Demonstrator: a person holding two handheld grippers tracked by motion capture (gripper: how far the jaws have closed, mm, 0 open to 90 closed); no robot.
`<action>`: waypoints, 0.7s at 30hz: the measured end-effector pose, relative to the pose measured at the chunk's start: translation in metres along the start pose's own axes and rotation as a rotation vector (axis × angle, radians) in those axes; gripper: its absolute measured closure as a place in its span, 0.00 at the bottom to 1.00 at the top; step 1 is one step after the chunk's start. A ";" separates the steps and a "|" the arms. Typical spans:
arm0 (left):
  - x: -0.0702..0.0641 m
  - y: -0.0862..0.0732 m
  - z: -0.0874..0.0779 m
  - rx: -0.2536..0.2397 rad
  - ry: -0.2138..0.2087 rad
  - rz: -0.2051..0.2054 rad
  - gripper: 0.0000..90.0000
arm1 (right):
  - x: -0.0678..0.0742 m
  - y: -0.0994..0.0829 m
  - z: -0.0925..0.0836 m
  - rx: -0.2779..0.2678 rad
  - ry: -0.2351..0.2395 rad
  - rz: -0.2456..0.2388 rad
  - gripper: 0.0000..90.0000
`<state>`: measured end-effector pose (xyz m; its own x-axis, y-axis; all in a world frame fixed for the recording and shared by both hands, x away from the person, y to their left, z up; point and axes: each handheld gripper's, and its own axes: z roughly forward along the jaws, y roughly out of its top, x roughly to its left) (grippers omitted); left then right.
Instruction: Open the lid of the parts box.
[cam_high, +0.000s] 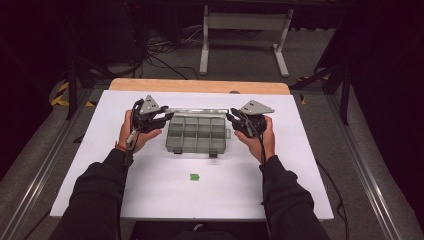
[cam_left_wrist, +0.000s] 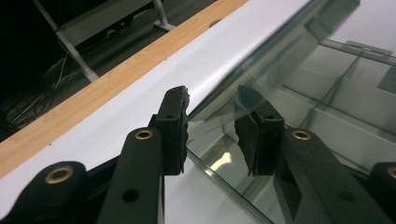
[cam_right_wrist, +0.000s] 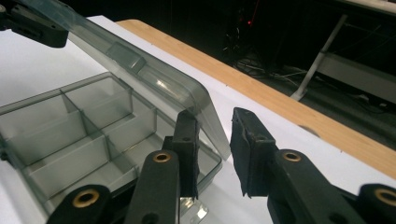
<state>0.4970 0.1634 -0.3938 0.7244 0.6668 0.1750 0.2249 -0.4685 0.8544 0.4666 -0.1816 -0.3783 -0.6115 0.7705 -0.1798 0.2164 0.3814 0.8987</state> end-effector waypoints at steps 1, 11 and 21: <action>0.001 0.000 0.001 0.000 -0.003 -0.003 0.71 | 0.000 0.000 0.002 -0.003 -0.001 -0.005 0.79; 0.010 0.006 0.013 0.006 -0.007 -0.015 0.74 | -0.014 0.008 0.019 -0.004 0.012 0.073 0.76; 0.020 0.008 0.019 0.010 -0.006 -0.041 0.78 | -0.022 0.006 0.024 0.007 0.002 0.086 0.74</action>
<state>0.5251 0.1622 -0.3929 0.7180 0.6823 0.1372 0.2612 -0.4469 0.8556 0.4997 -0.1836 -0.3786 -0.5919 0.7995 -0.1017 0.2735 0.3180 0.9078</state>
